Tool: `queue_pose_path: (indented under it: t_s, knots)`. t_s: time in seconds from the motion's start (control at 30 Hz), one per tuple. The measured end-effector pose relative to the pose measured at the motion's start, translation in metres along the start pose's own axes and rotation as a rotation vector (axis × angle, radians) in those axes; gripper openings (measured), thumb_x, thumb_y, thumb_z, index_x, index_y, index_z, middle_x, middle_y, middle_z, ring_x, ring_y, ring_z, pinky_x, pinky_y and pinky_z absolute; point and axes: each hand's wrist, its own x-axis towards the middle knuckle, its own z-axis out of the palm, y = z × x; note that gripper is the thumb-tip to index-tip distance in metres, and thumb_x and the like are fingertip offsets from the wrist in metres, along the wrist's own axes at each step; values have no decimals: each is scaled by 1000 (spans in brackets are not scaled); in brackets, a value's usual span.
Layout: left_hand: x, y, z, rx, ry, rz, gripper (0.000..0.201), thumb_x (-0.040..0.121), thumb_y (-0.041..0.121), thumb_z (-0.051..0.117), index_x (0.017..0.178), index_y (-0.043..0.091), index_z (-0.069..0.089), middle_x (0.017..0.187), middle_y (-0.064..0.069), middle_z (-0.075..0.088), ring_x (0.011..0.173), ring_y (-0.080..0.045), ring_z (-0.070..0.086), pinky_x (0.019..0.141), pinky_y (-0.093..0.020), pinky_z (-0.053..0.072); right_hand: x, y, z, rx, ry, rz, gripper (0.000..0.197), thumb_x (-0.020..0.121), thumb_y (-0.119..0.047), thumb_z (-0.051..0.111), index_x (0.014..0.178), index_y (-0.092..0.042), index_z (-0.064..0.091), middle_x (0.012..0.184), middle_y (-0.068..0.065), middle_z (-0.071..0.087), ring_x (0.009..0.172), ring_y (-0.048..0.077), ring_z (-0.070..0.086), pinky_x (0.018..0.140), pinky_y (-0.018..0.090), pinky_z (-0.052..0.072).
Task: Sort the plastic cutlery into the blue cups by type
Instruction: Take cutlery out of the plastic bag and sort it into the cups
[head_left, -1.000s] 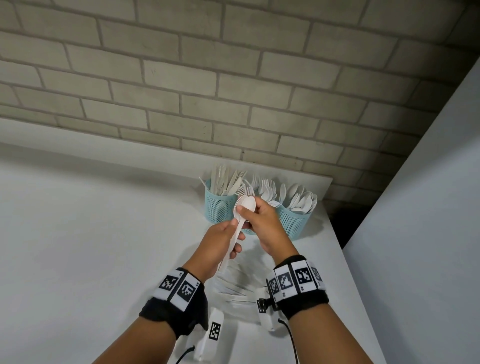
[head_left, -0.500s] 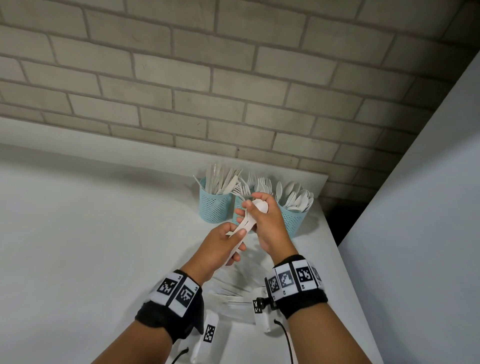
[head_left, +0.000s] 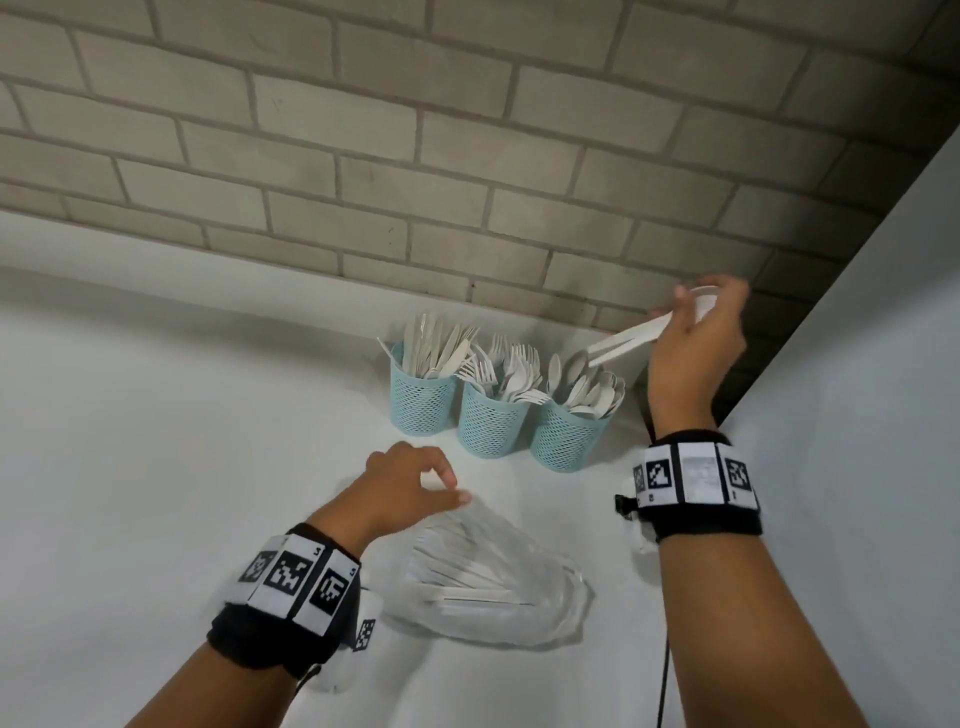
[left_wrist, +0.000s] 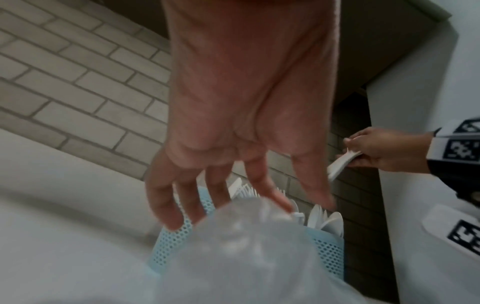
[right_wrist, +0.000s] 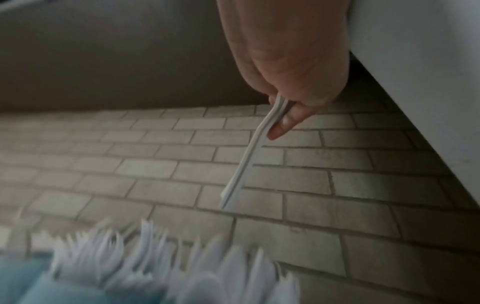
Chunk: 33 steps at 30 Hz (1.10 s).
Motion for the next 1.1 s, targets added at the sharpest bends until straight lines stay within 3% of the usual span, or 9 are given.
queue_pose_path:
  t_s: [0.17,0.33,0.43,0.53,0.7,0.8,0.87,1.0,1.1]
  knots:
    - [-7,3,0,179,-194,43,16,81,22,70,86,32,58,104,2,44,93,-14,51,77,-20,38,-11,38,27,-248,-240,-145,21,99,-18,43,111,-4,54,102,17,64,88,27,63,69,24,41]
    - [-7,-3,-3,274,-182,-7,31,88,3,52,106,24,66,116,5,49,110,-15,49,84,-17,34,-33,66,39,-450,-436,-121,26,100,-18,39,105,-2,60,90,18,60,99,35,56,79,36,46]
    - [-6,-6,-5,234,-170,-34,37,89,1,46,113,24,63,129,3,52,118,-16,49,92,-19,36,-45,72,43,-697,-552,-131,36,101,-27,31,114,-12,60,120,10,61,132,29,33,101,43,29]
    - [-6,-5,-4,214,-144,-24,37,91,4,46,123,19,58,133,2,52,121,-16,48,94,-18,33,-45,74,43,-785,-632,-138,40,101,-30,29,127,-12,53,136,7,52,141,24,19,107,45,20]
    - [-7,-5,-1,182,-108,-21,47,88,0,47,130,20,53,140,2,47,127,-16,45,102,-21,33,-40,53,36,-811,-691,-170,31,98,-26,37,111,-19,65,139,1,48,136,29,22,105,44,21]
    - [-7,-8,0,183,-87,-19,49,88,2,47,134,20,47,143,3,42,133,-14,38,106,-21,27,-58,6,29,-355,-519,-108,22,93,-13,48,97,-18,69,110,2,66,100,18,51,83,24,40]
    - [-7,-9,1,173,-72,-27,50,88,2,46,135,20,46,143,2,41,133,-15,38,106,-21,28,-76,-27,20,-39,-804,109,28,91,-3,48,83,-18,69,87,-1,67,68,11,54,61,13,43]
    - [-10,-4,-1,149,-32,7,39,89,7,50,127,17,53,133,-3,53,123,-22,49,92,-21,35,-128,-51,19,-317,-1681,61,23,91,-6,51,105,-8,68,90,-1,68,77,10,59,73,15,46]
    - [-15,-4,-2,101,-3,18,46,89,3,50,134,12,46,141,-3,45,130,-18,42,101,-19,29,-170,-32,28,-595,-1751,-78,39,93,-13,47,132,-11,48,116,6,62,107,21,57,79,18,40]
